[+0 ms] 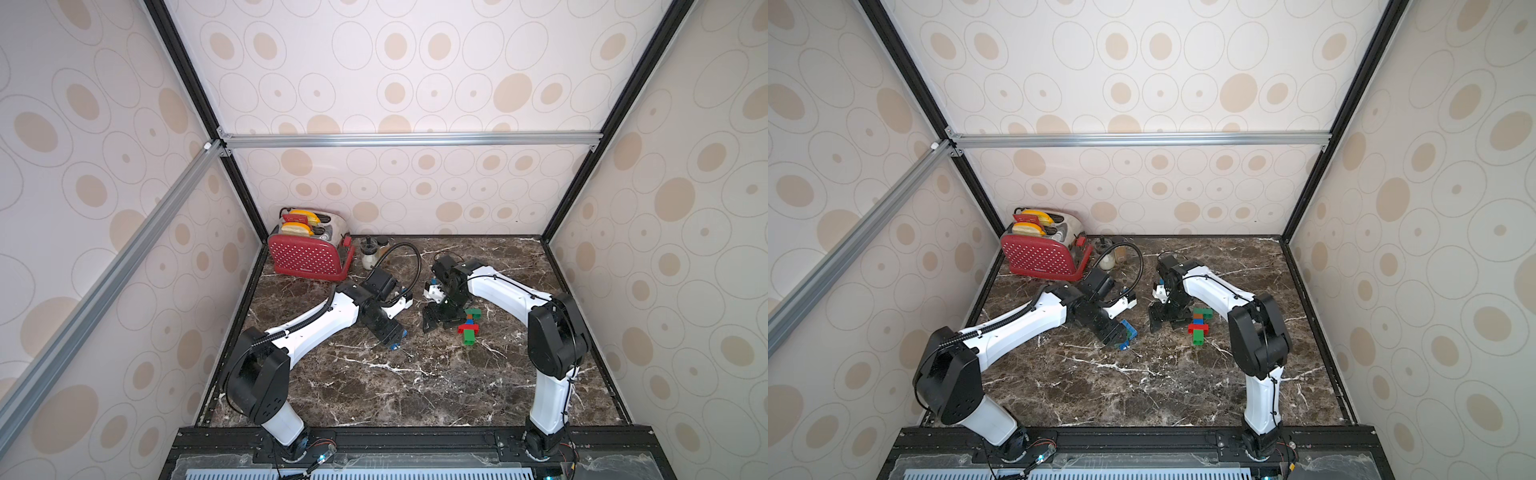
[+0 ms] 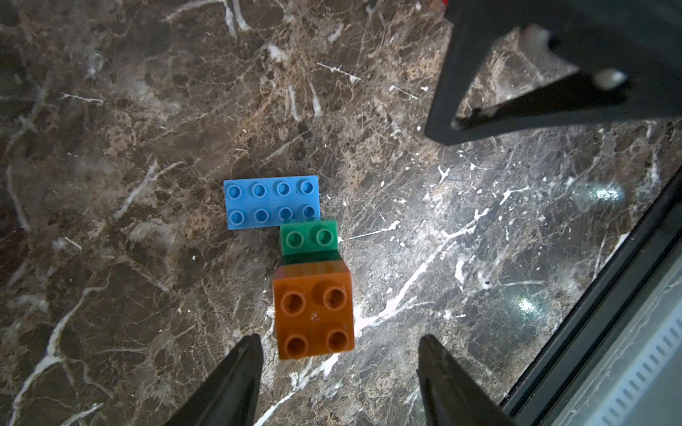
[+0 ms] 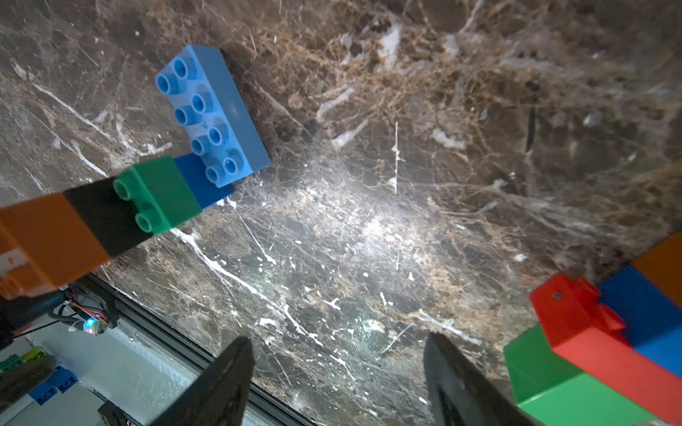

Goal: Assemble the letter f with lego
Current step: Move the lego brick at the center of the board.

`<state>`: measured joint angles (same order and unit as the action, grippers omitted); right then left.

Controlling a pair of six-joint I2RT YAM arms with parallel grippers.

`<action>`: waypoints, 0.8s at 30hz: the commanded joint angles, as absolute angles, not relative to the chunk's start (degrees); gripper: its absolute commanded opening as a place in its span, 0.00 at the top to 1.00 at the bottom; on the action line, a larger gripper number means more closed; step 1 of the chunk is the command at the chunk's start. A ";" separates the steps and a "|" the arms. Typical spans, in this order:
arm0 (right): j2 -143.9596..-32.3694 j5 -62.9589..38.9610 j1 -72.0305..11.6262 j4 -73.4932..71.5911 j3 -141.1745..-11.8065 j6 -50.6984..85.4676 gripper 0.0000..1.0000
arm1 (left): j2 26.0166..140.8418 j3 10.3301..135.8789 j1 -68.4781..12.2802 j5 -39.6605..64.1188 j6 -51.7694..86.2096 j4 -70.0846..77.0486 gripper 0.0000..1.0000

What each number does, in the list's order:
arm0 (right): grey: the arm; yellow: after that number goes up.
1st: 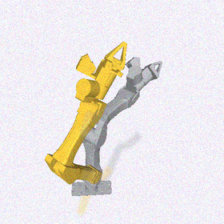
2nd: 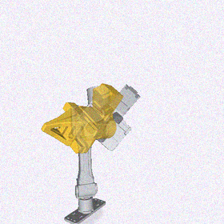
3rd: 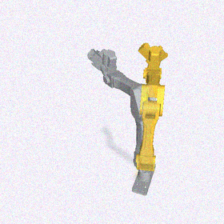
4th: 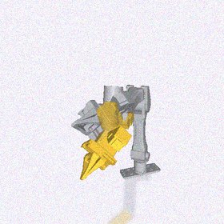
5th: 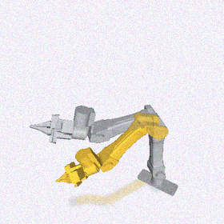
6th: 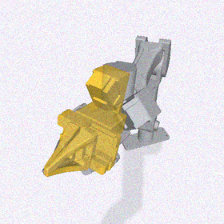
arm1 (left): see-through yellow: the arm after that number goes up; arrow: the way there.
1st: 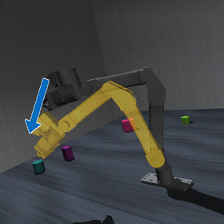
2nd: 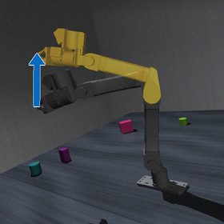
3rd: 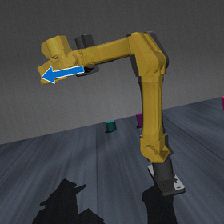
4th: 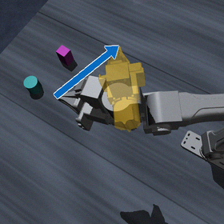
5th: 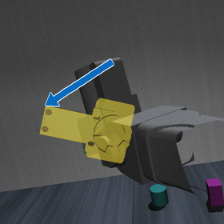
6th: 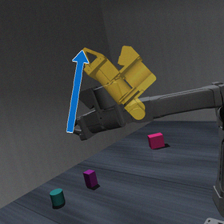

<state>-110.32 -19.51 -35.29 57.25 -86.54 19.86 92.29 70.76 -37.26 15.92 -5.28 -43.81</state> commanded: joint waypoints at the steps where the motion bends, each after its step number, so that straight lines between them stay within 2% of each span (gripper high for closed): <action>1: -108.88 -20.20 -34.88 57.54 -85.44 19.51 0.23 | 93.40 73.42 -37.70 14.75 -6.20 -45.06 0.34; 24: -107.24 -21.84 -34.68 56.60 -84.00 18.91 0.24 | 97.99 76.00 -37.71 11.67 -4.60 -46.32 0.41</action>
<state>-109.40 -21.15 -34.89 56.12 -84.77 19.42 97.34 73.65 -37.30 12.34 -4.82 -44.97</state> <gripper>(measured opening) 0.762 0.592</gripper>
